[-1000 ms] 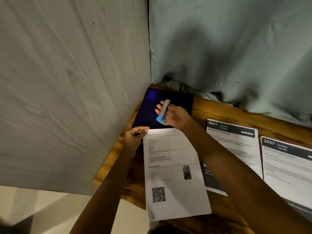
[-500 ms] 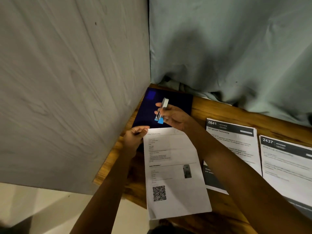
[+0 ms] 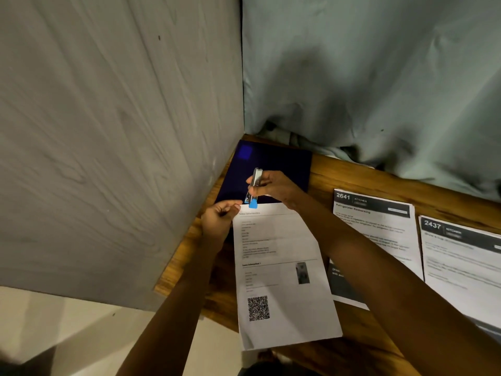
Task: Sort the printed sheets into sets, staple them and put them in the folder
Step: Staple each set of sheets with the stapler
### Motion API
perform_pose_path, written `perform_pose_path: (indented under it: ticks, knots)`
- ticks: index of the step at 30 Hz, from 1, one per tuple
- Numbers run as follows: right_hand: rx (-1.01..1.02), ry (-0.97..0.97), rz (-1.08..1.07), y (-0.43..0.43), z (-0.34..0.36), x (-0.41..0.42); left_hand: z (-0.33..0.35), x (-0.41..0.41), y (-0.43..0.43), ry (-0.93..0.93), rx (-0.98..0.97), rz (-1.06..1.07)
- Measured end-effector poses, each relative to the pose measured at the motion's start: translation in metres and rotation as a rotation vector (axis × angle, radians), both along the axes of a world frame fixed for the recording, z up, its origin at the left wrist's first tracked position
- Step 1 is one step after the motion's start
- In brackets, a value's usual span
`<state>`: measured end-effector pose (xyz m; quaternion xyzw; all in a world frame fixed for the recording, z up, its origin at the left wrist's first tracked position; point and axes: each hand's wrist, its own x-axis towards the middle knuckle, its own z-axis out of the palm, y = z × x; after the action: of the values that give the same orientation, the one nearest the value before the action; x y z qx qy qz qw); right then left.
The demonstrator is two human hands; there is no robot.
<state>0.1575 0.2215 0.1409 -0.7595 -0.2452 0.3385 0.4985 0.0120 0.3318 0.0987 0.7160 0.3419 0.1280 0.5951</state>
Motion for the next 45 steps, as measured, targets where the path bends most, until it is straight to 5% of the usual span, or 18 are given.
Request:
perform_pose_path:
  ticks: [36, 41, 45]
  knots:
    - [-0.104, 0.047, 0.015, 0.011, -0.006, -0.009, 0.006, 0.001, -0.010, 0.116, 0.022, -0.090]
    - [-0.233, -0.010, -0.044, 0.023, -0.007, -0.008, 0.004, 0.002, -0.009, 0.112, -0.027, -0.067]
    - [-0.113, 0.050, 0.071, 0.013, -0.007, -0.002, -0.005, -0.004, 0.000, 0.017, -0.222, -0.160]
